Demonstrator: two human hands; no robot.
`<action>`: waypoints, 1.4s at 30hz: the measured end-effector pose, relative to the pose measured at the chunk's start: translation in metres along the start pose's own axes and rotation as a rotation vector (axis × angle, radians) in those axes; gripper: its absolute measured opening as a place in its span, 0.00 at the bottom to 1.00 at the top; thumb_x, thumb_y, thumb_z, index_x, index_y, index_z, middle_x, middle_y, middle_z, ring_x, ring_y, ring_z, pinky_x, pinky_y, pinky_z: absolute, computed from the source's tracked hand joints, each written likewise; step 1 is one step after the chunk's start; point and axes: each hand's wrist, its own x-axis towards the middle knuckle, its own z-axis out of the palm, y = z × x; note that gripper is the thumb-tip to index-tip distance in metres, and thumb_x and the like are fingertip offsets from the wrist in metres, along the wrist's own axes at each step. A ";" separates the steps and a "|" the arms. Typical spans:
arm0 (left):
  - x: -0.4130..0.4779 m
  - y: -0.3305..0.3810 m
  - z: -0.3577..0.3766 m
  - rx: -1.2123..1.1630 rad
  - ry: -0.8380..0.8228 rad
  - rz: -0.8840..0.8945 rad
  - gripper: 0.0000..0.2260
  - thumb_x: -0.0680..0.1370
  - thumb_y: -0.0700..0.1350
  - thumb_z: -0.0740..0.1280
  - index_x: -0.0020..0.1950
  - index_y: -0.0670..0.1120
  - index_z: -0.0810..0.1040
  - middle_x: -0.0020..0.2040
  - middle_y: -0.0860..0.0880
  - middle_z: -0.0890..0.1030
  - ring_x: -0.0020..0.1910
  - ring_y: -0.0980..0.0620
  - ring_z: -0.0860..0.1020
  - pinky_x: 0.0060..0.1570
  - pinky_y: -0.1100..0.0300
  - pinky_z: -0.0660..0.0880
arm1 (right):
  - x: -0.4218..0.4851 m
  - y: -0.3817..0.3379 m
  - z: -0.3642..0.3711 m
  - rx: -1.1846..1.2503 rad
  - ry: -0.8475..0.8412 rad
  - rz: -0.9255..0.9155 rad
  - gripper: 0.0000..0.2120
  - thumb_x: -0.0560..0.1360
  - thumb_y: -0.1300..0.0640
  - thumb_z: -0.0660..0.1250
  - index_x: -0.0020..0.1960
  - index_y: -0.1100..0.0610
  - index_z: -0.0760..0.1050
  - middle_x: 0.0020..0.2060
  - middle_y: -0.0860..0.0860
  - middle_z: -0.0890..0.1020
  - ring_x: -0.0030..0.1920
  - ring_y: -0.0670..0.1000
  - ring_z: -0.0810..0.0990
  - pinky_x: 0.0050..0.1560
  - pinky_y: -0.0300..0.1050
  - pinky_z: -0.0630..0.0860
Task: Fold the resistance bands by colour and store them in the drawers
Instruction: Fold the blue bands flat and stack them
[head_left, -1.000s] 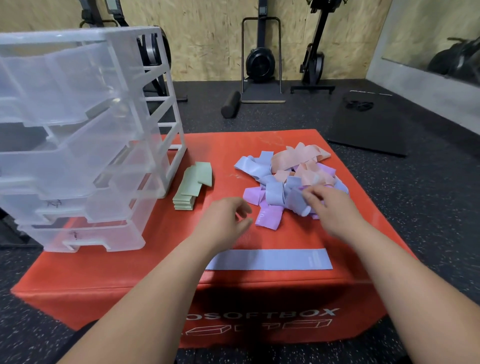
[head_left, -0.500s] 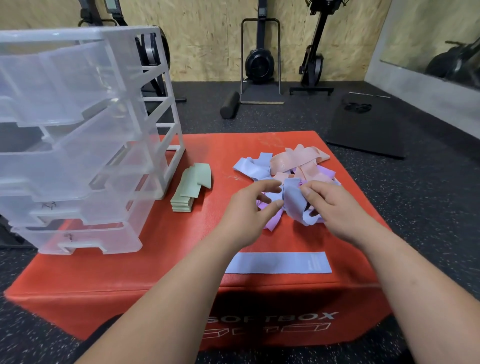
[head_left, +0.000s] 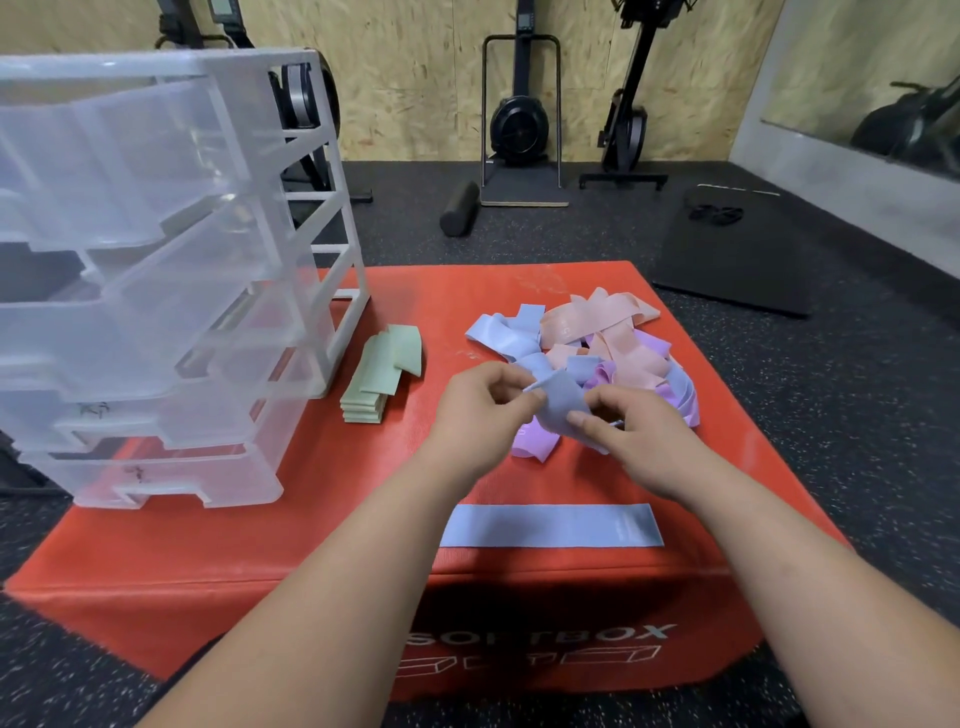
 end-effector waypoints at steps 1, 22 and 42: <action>0.000 0.001 -0.002 -0.030 -0.011 -0.024 0.04 0.80 0.42 0.73 0.53 0.46 0.84 0.45 0.42 0.86 0.40 0.56 0.82 0.47 0.54 0.80 | 0.002 0.000 0.000 0.006 0.022 -0.005 0.08 0.82 0.51 0.69 0.44 0.51 0.79 0.33 0.39 0.77 0.34 0.41 0.71 0.39 0.41 0.67; -0.006 -0.019 -0.051 -0.007 0.263 0.022 0.09 0.82 0.49 0.72 0.45 0.47 0.82 0.36 0.52 0.77 0.36 0.54 0.74 0.38 0.57 0.72 | -0.011 0.037 -0.024 -0.617 0.043 0.086 0.09 0.75 0.49 0.75 0.47 0.46 0.75 0.38 0.44 0.79 0.42 0.53 0.77 0.38 0.48 0.72; -0.045 -0.055 -0.101 0.248 0.133 -0.215 0.08 0.77 0.47 0.78 0.41 0.46 0.84 0.34 0.52 0.82 0.35 0.53 0.78 0.40 0.55 0.76 | -0.050 0.034 -0.039 0.120 0.180 0.427 0.13 0.70 0.52 0.83 0.50 0.55 0.86 0.42 0.59 0.87 0.38 0.52 0.82 0.42 0.46 0.77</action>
